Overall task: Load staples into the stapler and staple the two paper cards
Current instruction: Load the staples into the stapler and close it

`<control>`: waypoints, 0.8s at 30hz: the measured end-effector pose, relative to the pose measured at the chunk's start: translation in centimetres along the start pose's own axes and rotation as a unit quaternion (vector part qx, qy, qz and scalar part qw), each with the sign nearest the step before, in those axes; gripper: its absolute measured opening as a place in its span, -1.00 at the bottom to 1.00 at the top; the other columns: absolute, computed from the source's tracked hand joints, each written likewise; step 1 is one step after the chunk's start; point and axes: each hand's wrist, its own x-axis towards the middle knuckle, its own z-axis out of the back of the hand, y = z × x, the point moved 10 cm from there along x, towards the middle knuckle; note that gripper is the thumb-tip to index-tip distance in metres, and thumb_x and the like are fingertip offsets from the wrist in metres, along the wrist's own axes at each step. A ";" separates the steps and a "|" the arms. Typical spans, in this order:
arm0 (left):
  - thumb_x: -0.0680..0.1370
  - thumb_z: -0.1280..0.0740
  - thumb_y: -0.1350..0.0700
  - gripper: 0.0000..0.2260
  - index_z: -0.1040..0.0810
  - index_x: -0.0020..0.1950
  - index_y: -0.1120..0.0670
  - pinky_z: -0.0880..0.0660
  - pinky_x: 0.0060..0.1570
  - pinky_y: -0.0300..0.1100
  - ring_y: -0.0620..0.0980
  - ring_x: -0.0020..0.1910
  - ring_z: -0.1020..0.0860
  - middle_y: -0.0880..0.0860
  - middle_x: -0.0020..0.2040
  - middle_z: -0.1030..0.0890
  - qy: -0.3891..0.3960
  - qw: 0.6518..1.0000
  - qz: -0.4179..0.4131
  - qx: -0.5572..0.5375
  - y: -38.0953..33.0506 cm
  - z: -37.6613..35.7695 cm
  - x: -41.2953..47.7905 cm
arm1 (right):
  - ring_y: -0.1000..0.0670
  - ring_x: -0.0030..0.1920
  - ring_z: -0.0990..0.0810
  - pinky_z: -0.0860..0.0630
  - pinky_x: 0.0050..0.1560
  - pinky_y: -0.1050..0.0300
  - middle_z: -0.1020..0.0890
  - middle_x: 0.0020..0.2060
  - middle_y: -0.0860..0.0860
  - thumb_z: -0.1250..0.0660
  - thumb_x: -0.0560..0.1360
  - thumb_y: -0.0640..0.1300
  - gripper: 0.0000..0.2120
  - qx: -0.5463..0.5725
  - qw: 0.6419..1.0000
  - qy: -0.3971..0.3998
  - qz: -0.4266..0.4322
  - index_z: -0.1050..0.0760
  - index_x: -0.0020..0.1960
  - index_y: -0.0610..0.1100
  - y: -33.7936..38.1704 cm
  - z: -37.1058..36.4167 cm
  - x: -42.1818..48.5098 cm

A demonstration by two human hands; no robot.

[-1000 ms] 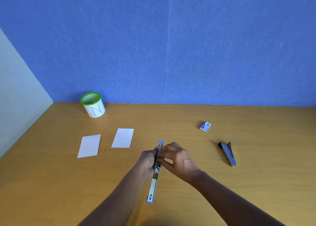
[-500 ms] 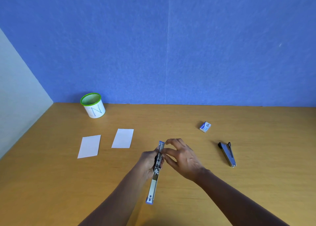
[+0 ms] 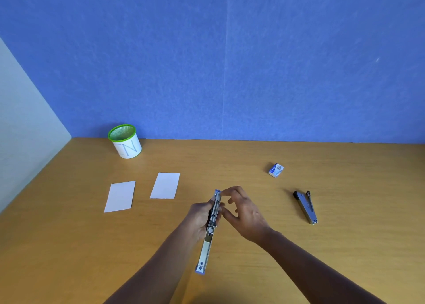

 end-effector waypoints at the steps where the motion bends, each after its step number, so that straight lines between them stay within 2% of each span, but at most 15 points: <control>1: 0.61 -0.20 0.09 -0.69 -0.57 -0.15 0.30 -0.35 -0.59 -0.29 -0.10 -0.63 -0.42 0.04 -0.53 -0.53 0.000 1.000 0.001 -0.002 0.0 0.0 0.0 | 0.17 -0.01 -0.45 -0.34 -0.20 0.46 -0.44 0.11 0.07 -0.26 0.53 -0.08 -0.70 -0.005 1.000 -0.002 0.004 -0.42 0.24 -0.12 0.1 0.1 -0.1; 5: 0.62 -0.19 0.09 -0.66 -0.55 -0.23 0.28 -0.35 -0.60 -0.29 -0.08 -0.61 -0.41 0.08 -0.52 -0.48 -0.006 1.000 -0.003 -0.023 -0.1 0.3 0.1 | 0.11 -0.12 -0.53 -0.48 -0.17 0.22 -0.56 -0.05 0.01 -0.10 0.54 -0.02 -0.72 0.002 0.998 -0.024 0.065 -0.50 0.06 -0.15 1.8 1.2 -0.7; 7: 0.62 -0.19 0.11 -0.66 -0.54 -0.26 0.26 -0.34 -0.60 -0.29 -0.06 -0.59 -0.42 0.11 -0.48 -0.48 -0.012 0.999 0.001 -0.043 -0.1 0.5 0.2 | 0.10 -0.18 -0.53 -0.48 -0.20 0.24 -0.58 -0.15 0.01 -0.08 0.58 0.00 -0.73 -0.005 0.992 -0.026 0.125 -0.49 -0.02 -0.13 3.6 1.4 -1.2; 10: 0.61 -0.21 0.09 -0.66 -0.53 -0.29 0.24 -0.32 -0.59 -0.28 -0.06 -0.66 -0.40 0.07 -0.59 -0.48 -0.037 0.999 0.004 -0.016 -0.3 1.0 0.3 | 0.15 -0.22 -0.49 -0.43 -0.25 0.32 -0.59 -0.21 0.04 -0.15 0.56 0.05 -0.79 -0.041 0.981 -0.021 0.188 -0.44 -0.04 -0.07 5.9 1.0 -1.7; 14: 0.61 -0.21 0.08 -0.66 -0.56 -0.25 0.25 -0.34 -0.63 -0.33 -0.07 -0.68 -0.43 0.04 -0.60 -0.52 -0.037 0.999 -0.005 -0.021 -0.6 1.0 0.3 | 0.09 -0.23 -0.55 -0.51 -0.30 0.23 -0.59 -0.25 0.04 -0.27 0.50 -0.05 -0.89 -0.074 0.973 -0.024 0.218 -0.49 -0.09 -0.09 6.5 -0.1 -1.6; 16: 0.61 -0.20 0.09 -0.67 -0.55 -0.26 0.24 -0.33 -0.64 -0.35 -0.08 -0.68 -0.43 0.02 -0.61 -0.51 -0.035 0.999 -0.009 -0.025 -0.6 1.1 0.3 | 0.07 -0.22 -0.57 -0.54 -0.28 0.18 -0.60 -0.25 0.04 -0.26 0.51 -0.07 -0.87 -0.074 0.976 -0.025 0.203 -0.53 -0.11 -0.11 6.1 -0.3 -1.4; 19: 0.61 -0.22 0.08 -0.67 -0.55 -0.26 0.24 -0.36 -0.54 -0.25 -0.03 -0.57 -0.44 0.06 -0.54 -0.50 -0.045 0.999 -0.011 -0.022 -0.4 1.5 0.7 | 0.09 -0.21 -0.58 -0.53 -0.23 0.20 -0.63 -0.22 0.03 -0.26 0.50 -0.06 -0.85 -0.047 0.986 -0.030 0.157 -0.55 -0.07 -0.10 5.2 -0.1 -0.8; 21: 0.61 -0.21 0.08 -0.68 -0.54 -0.23 0.25 -0.36 -0.55 -0.24 -0.03 -0.58 -0.41 0.12 -0.43 -0.46 -0.043 0.999 -0.015 -0.019 -0.3 1.4 0.9 | 0.09 -0.20 -0.58 -0.52 -0.18 0.20 -0.64 -0.21 0.02 -0.29 0.48 -0.07 -0.86 0.008 0.997 -0.049 0.066 -0.56 -0.03 -0.10 3.6 0.5 -0.2; 24: 0.60 -0.22 0.10 -0.70 -0.54 -0.23 0.25 -0.35 -0.58 -0.26 -0.06 -0.66 -0.39 0.11 -0.45 -0.43 -0.041 0.998 -0.022 -0.033 -0.4 1.0 0.9 | 0.10 -0.22 -0.58 -0.48 -0.18 0.28 -0.64 -0.24 0.03 -0.39 0.44 -0.15 -0.91 0.086 0.992 -0.069 -0.066 -0.59 -0.06 -0.12 1.1 0.7 0.5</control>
